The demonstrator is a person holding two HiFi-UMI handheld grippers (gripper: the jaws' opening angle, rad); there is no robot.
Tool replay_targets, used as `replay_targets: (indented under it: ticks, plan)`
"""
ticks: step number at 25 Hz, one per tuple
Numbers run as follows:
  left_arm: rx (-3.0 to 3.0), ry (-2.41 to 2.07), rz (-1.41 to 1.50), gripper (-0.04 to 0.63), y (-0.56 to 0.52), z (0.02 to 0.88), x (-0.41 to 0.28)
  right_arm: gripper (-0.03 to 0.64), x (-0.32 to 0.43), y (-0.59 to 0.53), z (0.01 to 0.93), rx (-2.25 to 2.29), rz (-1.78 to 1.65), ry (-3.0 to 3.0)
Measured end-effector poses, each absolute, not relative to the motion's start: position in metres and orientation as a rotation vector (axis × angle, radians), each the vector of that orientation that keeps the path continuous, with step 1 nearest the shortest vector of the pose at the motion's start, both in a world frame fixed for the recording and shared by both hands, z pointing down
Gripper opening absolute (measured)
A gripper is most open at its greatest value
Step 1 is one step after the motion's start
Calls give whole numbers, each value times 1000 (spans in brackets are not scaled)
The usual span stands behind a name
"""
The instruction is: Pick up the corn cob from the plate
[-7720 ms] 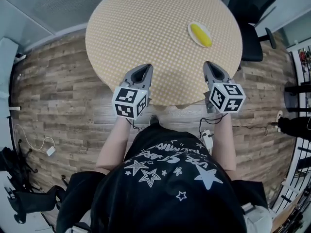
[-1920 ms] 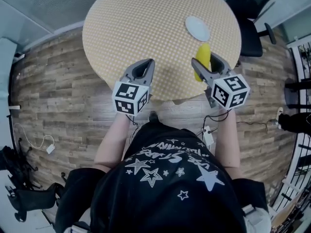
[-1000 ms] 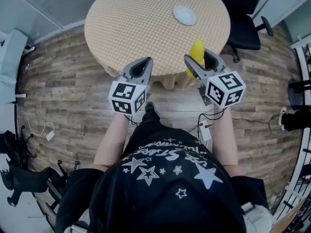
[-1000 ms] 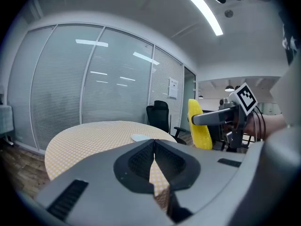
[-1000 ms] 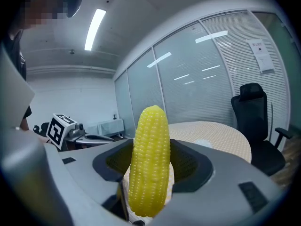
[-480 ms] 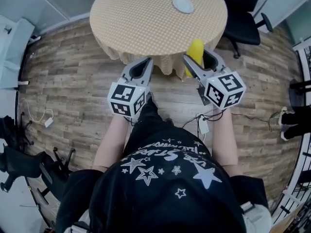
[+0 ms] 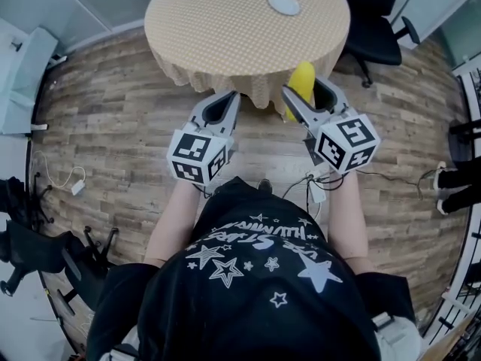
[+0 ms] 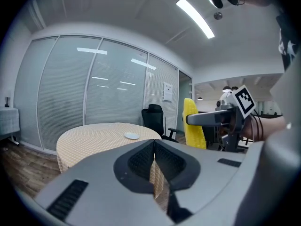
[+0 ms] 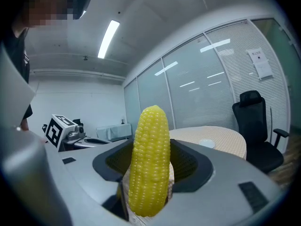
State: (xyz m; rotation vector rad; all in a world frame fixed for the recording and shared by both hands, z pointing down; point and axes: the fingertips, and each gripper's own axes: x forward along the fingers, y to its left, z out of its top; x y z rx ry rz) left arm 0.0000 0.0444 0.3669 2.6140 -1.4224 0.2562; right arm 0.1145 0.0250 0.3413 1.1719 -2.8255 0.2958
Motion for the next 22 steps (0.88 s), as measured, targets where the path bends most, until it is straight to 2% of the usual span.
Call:
replay_targets:
  ticks: [22]
  plan:
    - [2699, -1266, 215, 9, 103, 350, -89, 253, 30, 96, 329, 1352, 302, -2726]
